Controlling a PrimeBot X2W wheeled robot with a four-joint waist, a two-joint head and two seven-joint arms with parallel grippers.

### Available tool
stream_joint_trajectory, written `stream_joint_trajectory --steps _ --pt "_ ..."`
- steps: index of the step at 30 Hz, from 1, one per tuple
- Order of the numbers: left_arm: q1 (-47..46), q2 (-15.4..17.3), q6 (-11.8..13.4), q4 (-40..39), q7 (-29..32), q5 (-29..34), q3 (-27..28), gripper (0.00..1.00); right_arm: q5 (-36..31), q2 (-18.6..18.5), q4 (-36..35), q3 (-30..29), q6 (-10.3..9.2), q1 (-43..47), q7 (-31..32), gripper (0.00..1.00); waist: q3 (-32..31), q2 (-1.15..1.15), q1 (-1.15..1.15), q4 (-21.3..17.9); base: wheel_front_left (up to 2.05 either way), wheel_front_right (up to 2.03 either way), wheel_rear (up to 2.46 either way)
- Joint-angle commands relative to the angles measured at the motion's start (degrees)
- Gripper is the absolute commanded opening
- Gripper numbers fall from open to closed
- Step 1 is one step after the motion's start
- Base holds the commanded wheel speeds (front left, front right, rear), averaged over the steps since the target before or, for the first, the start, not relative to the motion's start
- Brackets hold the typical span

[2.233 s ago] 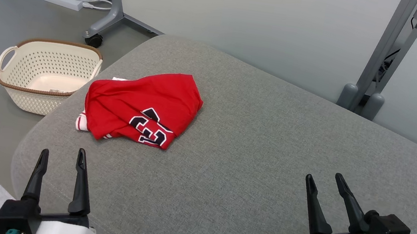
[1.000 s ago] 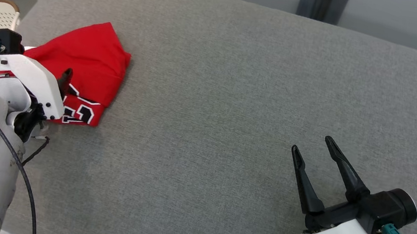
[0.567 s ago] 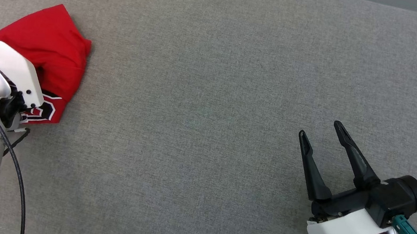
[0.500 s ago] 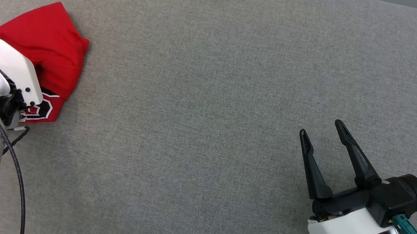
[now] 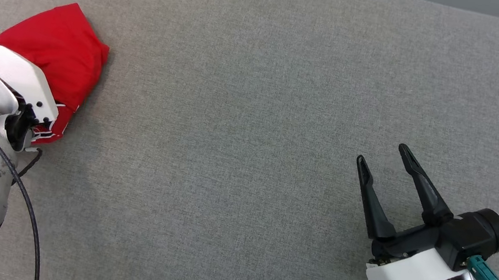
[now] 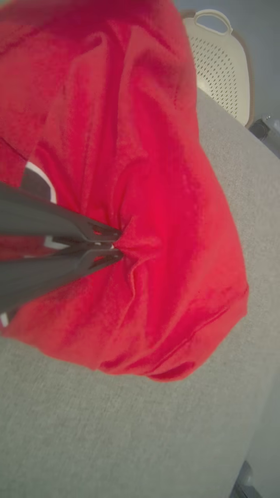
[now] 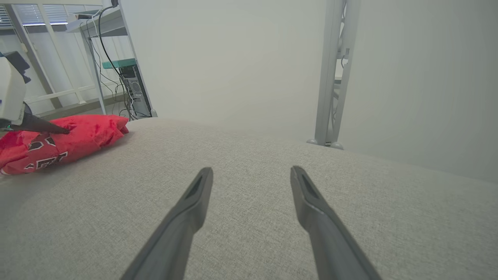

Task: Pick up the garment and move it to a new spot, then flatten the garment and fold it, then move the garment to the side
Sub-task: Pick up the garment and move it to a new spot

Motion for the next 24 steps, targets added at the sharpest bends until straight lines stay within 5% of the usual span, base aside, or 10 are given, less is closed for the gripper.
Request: stream_joint_trajectory --steps 1,12,24 --pt "-0.4 0.3 -0.4 -0.2 -1.0 0.0 0.0 0.0 0.1 0.1 0.2 0.0 0.02 0.2 -0.1 1.0 -1.0 0.0 0.0 0.1 0.0 0.0 0.0" --pt "-2.6 -1.6 -5.8 -5.7 -22.7 1.2 -2.6 0.0 2.3 1.9 1.5 -1.9 0.02 2.1 -0.1 1.0 -9.7 0.0 0.0 -0.4 0.0 0.0 0.0" --pt "-0.6 -7.8 -7.5 -15.7 -26.2 0.5 -12.6 0.0 3.6 3.7 1.4 -5.0 0.02 4.4 -0.1 1.0 -16.7 0.0 0.0 -4.1 0.0 0.0 0.0"
